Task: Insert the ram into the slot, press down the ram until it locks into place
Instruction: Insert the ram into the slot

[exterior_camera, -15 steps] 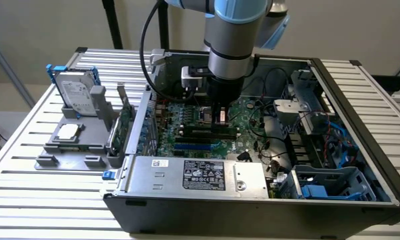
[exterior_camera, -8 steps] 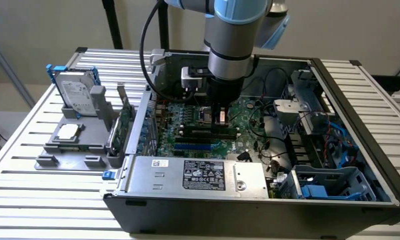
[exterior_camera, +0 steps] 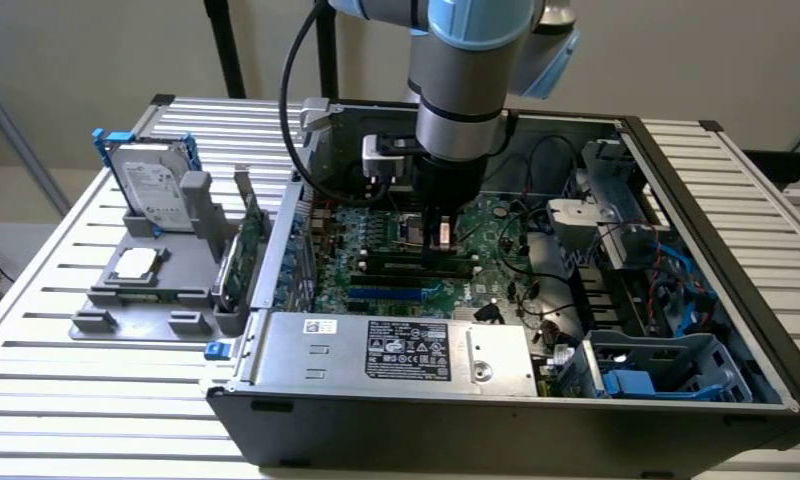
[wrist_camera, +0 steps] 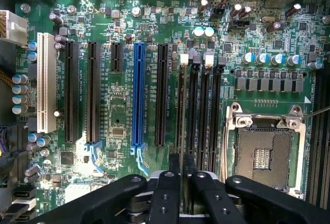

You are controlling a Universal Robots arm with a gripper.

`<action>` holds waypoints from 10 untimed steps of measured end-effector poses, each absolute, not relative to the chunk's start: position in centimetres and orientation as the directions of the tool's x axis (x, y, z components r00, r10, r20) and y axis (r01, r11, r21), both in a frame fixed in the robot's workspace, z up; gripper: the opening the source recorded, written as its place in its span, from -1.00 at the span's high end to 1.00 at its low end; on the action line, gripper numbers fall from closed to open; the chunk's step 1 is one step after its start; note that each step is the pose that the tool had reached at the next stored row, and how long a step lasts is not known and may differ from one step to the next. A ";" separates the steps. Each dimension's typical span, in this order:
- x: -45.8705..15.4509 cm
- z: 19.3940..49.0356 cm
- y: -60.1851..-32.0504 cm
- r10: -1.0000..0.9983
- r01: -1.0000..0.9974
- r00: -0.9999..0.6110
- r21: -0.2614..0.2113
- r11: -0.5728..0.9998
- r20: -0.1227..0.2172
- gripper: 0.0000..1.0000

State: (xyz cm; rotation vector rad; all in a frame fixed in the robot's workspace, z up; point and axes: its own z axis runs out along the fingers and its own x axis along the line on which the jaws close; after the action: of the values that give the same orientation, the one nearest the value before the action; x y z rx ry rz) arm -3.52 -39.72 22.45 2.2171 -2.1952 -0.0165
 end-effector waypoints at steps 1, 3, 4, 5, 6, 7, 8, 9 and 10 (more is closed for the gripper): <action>-3.5 22.6 -39.7 -1.000 -1.000 0.010 0.023 -0.010 0.007 0.58; -3.5 23.4 -39.7 -1.000 -1.000 0.010 0.024 -0.010 0.007 0.58; -3.5 23.8 -39.7 -1.000 -1.000 0.010 0.024 -0.010 0.007 0.58; -3.5 24.1 -39.7 -1.000 -1.000 0.010 0.025 -0.010 0.007 0.58; -3.5 24.4 -39.7 -1.000 -1.000 0.010 0.025 -0.010 0.007 0.58; -3.5 24.6 -39.7 -1.000 -1.000 0.010 0.026 -0.010 0.007 0.58; -3.6 24.8 -39.7 -1.000 -1.000 0.010 0.027 -0.010 0.007 0.58; -3.6 24.9 -39.7 -1.000 -1.000 0.010 0.027 -0.010 0.007 0.58; -3.6 24.9 -39.7 -1.000 -1.000 0.010 0.027 -0.010 0.006 0.62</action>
State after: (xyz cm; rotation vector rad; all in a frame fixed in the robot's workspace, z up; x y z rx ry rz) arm -3.62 -39.72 24.90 2.2157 -2.1937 -0.0225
